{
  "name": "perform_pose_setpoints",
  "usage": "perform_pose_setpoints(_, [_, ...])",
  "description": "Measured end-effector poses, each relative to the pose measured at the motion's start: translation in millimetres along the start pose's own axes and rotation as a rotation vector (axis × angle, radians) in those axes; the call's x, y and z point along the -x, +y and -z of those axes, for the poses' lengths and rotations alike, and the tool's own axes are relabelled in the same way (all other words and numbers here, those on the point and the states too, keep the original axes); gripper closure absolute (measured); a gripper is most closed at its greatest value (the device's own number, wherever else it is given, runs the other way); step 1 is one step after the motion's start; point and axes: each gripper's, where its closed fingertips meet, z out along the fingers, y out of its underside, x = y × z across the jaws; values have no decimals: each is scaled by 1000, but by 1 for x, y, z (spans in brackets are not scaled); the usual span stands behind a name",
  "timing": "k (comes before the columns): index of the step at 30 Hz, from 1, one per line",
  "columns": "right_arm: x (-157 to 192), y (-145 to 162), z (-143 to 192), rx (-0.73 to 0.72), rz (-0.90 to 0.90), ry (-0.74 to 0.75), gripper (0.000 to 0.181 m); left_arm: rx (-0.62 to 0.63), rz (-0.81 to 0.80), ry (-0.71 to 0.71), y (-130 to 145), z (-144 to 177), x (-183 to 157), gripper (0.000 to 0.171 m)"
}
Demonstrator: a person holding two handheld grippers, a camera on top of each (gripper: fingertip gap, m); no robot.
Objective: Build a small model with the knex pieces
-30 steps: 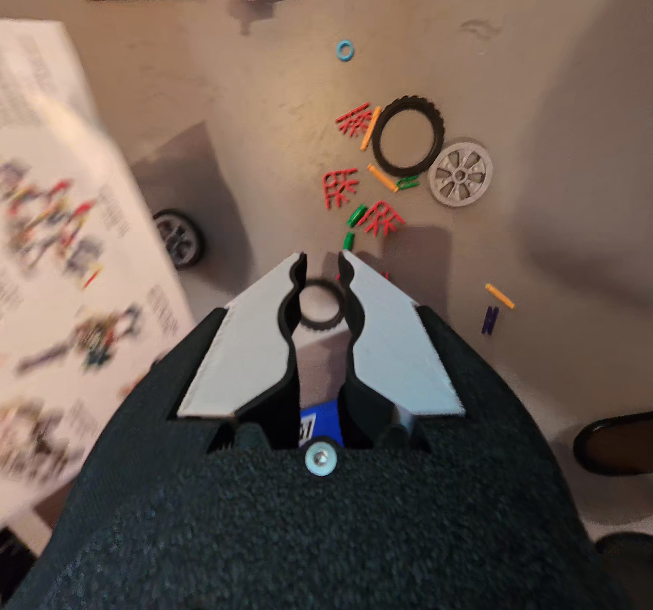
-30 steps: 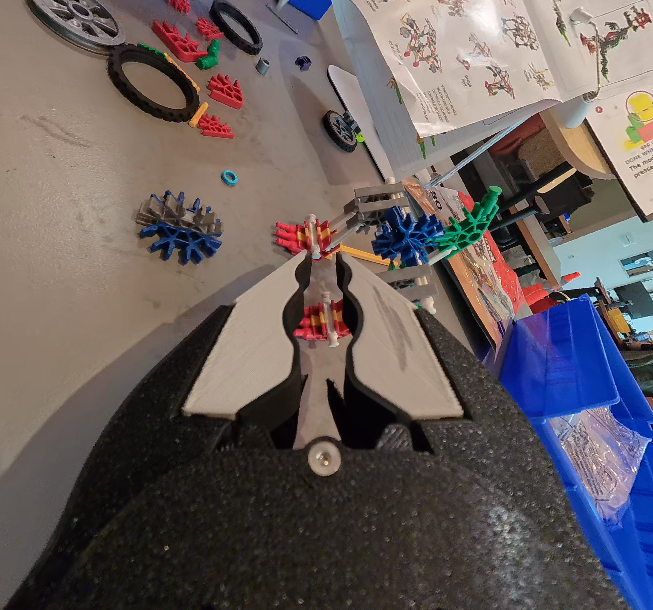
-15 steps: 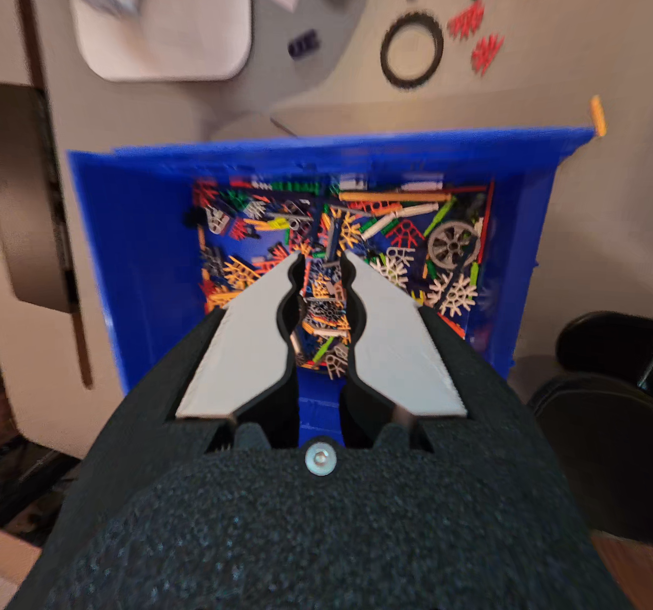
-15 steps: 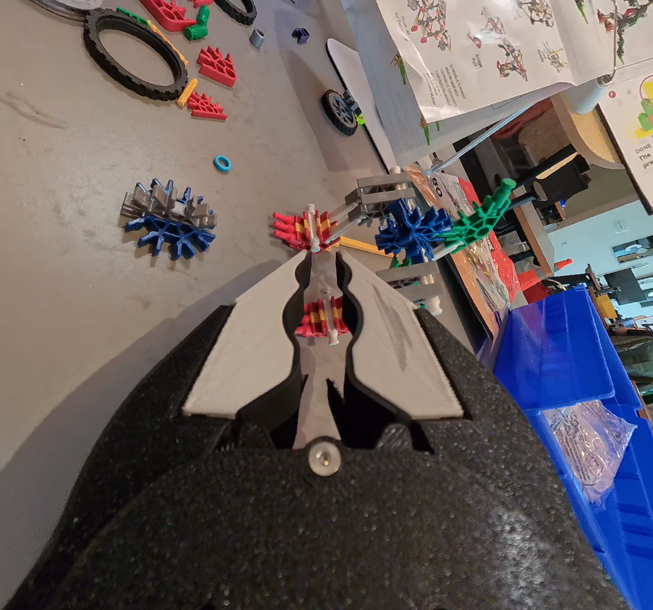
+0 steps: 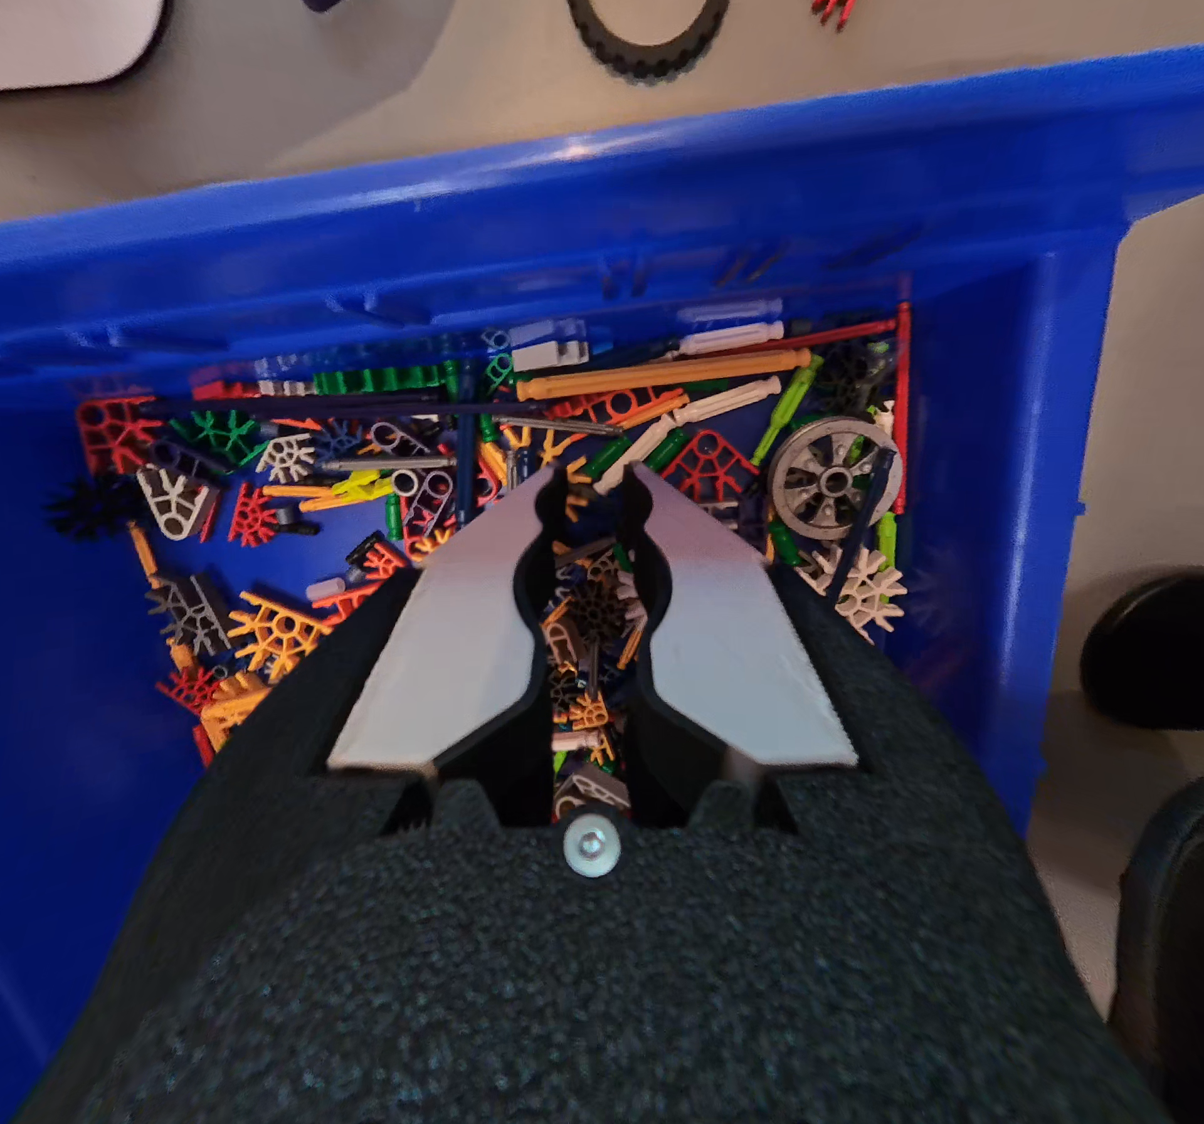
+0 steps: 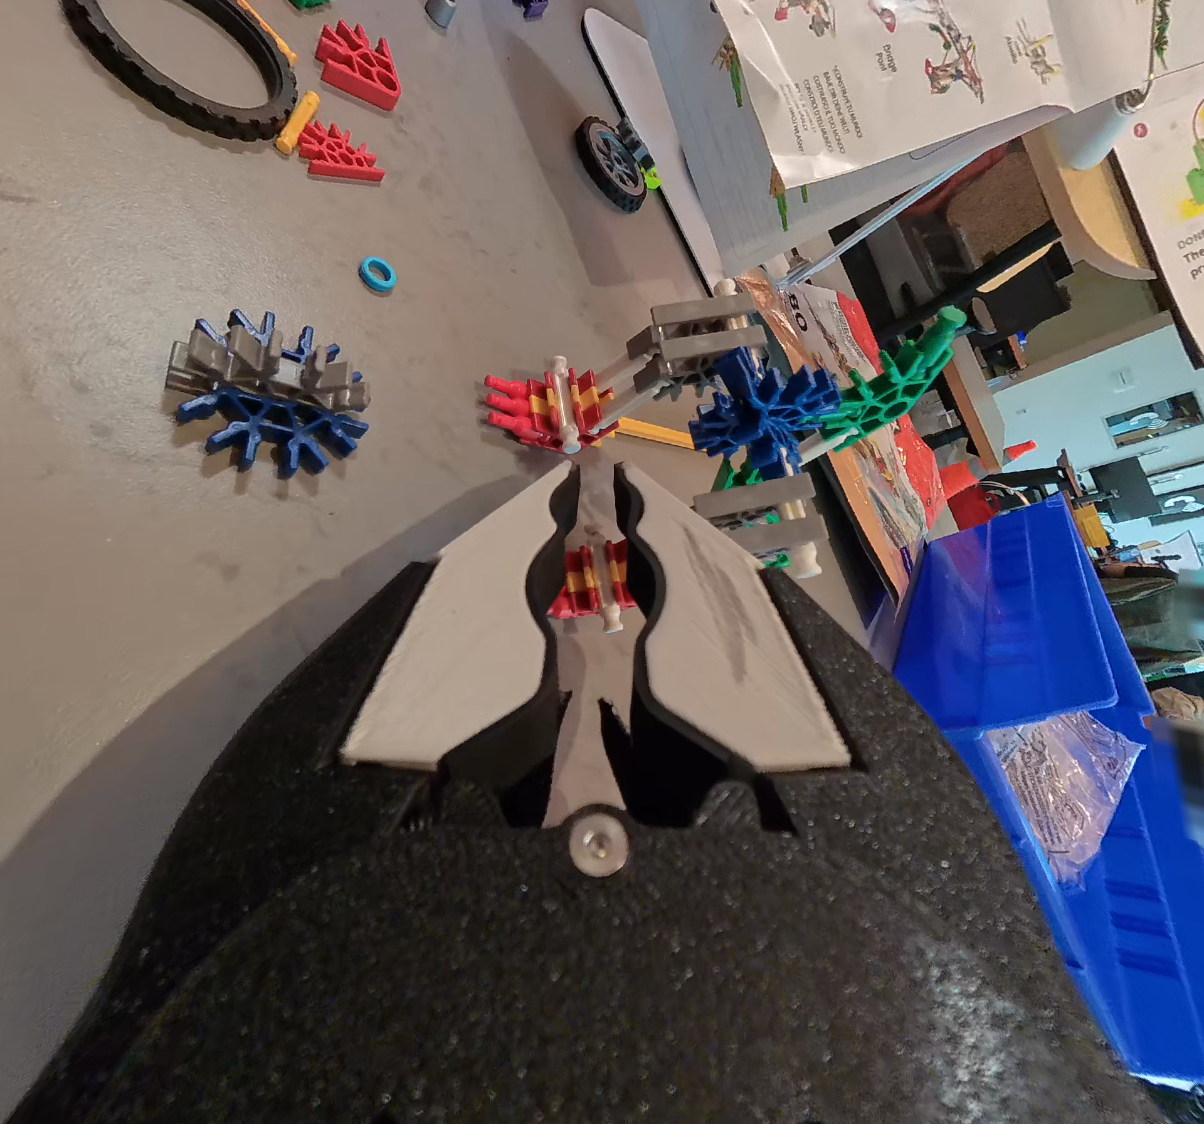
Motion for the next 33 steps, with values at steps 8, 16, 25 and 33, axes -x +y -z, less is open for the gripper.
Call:
perform_pose_setpoints(8, [-1,1,0,4,0,8,171,11,-18,16,1,-9,0,163])
perform_pose_setpoints(16, [-1,0,1,-5,-1,9,171,4,-15,71,0,-10,-7,167])
perform_pose_setpoints(25, [-1,-1,1,-10,-1,9,171,-19,-20,110,-1,-12,-11,164])
perform_pose_setpoints(33, [-1,-1,1,-11,-2,8,172,-22,-23,104,-1,-15,-12,166])
